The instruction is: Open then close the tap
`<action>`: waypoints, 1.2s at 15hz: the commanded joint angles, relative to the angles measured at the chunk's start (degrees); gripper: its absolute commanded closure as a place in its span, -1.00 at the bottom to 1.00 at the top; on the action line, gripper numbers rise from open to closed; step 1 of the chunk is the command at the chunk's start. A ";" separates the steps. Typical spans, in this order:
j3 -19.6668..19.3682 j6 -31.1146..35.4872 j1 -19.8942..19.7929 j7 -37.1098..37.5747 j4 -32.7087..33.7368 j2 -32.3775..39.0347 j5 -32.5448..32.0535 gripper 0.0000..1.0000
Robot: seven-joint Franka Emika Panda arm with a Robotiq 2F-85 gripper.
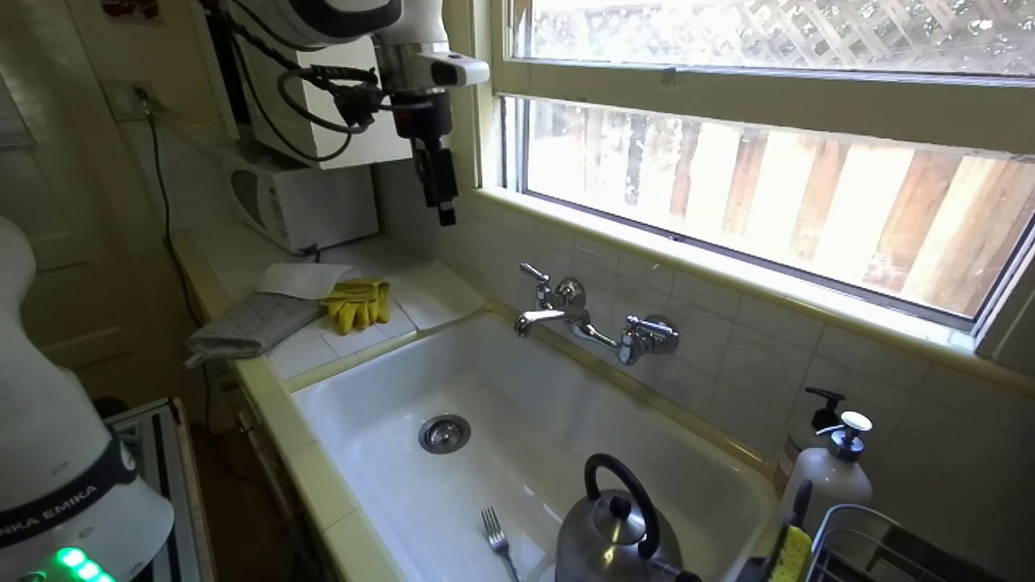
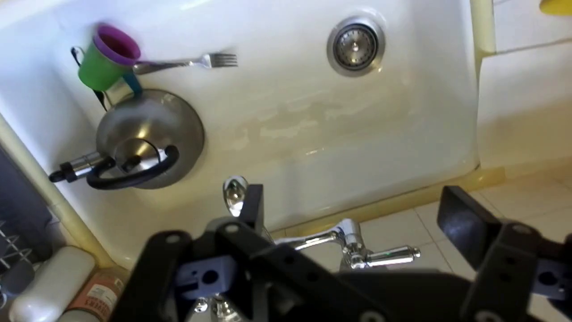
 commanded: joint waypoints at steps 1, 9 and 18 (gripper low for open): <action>0.97 9.67 0.07 5.27 3.04 7.75 1.09 -1.00; 0.04 16.69 1.15 9.98 5.75 15.74 0.66 -1.00; -0.66 16.54 1.32 24.94 10.76 23.69 -3.65 -1.00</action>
